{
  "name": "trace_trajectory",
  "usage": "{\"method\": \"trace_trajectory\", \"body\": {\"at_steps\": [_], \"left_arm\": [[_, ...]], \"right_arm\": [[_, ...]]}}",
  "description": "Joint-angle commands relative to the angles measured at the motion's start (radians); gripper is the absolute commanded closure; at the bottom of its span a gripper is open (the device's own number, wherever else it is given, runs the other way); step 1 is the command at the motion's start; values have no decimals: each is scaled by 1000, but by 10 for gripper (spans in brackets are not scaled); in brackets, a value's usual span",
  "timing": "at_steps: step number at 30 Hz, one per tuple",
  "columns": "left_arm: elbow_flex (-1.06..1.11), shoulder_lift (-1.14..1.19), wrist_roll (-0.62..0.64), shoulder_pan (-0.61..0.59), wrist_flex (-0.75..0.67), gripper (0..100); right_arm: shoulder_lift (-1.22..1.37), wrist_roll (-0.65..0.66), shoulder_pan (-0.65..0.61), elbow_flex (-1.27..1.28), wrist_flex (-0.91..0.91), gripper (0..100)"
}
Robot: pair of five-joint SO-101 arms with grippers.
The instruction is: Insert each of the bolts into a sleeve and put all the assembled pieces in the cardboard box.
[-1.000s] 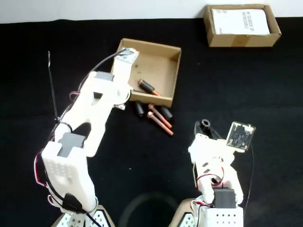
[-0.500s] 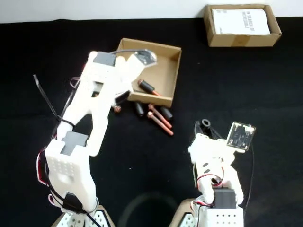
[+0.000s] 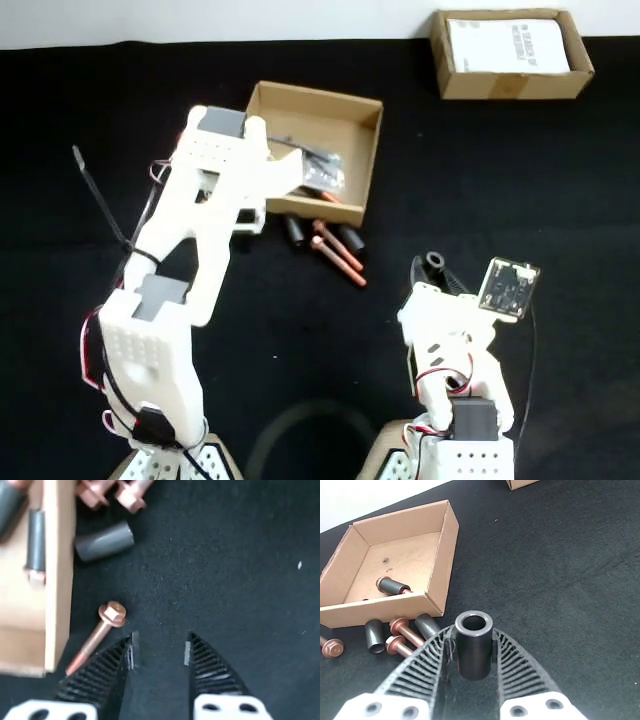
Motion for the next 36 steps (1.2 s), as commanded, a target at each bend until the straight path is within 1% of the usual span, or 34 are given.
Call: {"method": "trace_trajectory", "body": {"at_steps": [1,8,11,14,20,22,26,28,30,33,36], "left_arm": [[-77,45,-114,-47,0,828],[-354,262,-123,-74,8,829],[-433,332,-120,-77,9,829],[-466,389,-120,-73,9,829],[-467,450,-118,-71,29,835],[-467,461,-118,-70,63,870],[-463,490,-118,-56,97,984],[-461,513,-117,-58,109,989],[-463,532,-74,-59,109,988],[-469,532,63,-56,109,992],[-469,504,178,-51,109,992]], "right_arm": [[-7,2,12,12,-16,992],[-7,3,12,12,-16,992],[-7,3,12,12,-18,992],[-7,41,12,12,-18,992],[-7,44,12,12,-18,991],[-7,44,12,12,-18,991],[-8,43,12,12,-21,991],[-8,43,12,12,-35,991],[-8,43,12,12,-35,991],[-8,43,12,13,-35,991],[-7,41,12,30,-71,991]]}}
